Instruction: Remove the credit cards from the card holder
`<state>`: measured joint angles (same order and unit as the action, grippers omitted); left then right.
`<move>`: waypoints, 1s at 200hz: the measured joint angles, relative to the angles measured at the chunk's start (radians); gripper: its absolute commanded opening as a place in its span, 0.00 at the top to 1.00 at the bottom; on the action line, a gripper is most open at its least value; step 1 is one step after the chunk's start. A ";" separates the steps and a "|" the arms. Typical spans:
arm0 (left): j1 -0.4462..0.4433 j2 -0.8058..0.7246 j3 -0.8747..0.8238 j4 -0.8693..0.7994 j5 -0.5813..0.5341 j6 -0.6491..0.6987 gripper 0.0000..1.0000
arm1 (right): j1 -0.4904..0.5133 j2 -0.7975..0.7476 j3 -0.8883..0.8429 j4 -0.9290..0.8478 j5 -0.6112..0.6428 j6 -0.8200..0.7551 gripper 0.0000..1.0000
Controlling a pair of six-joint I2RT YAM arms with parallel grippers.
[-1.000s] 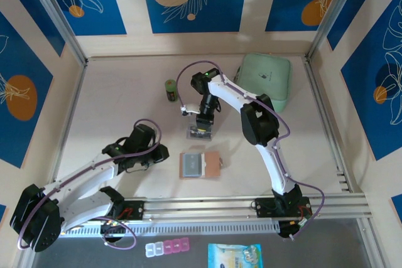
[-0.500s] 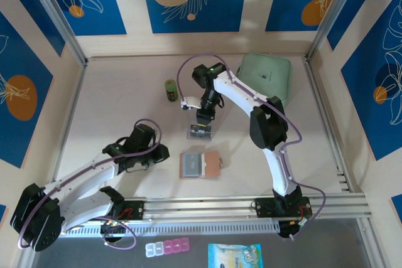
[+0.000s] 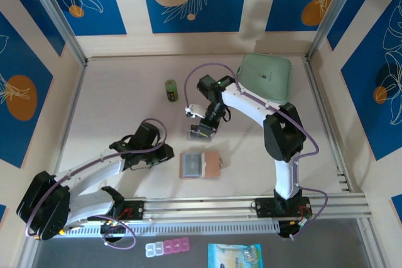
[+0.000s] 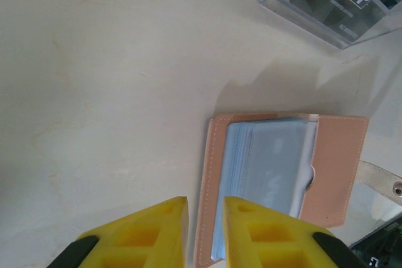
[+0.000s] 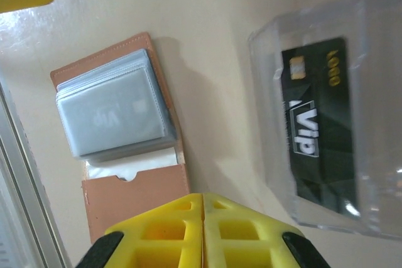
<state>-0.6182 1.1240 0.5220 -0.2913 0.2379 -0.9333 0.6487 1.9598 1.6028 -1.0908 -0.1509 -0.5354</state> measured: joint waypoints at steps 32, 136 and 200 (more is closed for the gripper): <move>-0.006 0.020 0.000 0.025 0.013 0.000 0.79 | 0.006 -0.004 -0.103 0.087 0.016 0.088 0.94; -0.022 0.049 0.000 0.046 0.018 -0.004 0.79 | -0.003 -0.026 -0.206 0.280 0.201 0.224 0.94; -0.041 0.083 0.000 0.075 0.028 -0.004 0.79 | -0.011 -0.126 -0.238 0.297 0.161 0.292 0.93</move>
<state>-0.6594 1.2068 0.5217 -0.2165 0.2657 -0.9371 0.6376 1.8343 1.3651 -0.7937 0.0101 -0.2436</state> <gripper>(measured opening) 0.210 0.068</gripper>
